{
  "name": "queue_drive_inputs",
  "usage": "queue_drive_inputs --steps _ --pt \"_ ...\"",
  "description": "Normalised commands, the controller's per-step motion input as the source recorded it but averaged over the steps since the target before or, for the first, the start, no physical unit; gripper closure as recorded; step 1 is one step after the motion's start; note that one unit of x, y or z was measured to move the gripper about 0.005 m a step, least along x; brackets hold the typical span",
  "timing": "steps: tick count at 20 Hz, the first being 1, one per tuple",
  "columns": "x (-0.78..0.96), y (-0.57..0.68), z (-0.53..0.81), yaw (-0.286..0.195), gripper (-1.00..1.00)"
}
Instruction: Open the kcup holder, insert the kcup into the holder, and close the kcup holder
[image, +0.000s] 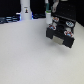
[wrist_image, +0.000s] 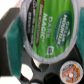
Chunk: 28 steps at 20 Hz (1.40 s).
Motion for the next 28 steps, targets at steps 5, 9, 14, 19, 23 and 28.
queue_drive_inputs --steps 5,9,14,19,23,28 --pt "0.03 0.66 0.08 0.023 1.00" --pt "0.02 0.62 0.01 0.036 1.00" --pt "0.05 0.54 -0.05 0.044 1.00" --pt "0.09 0.37 -0.10 0.031 1.00" --pt "0.23 0.27 -0.06 0.031 1.00" --pt "0.10 0.11 -0.03 0.010 1.00"
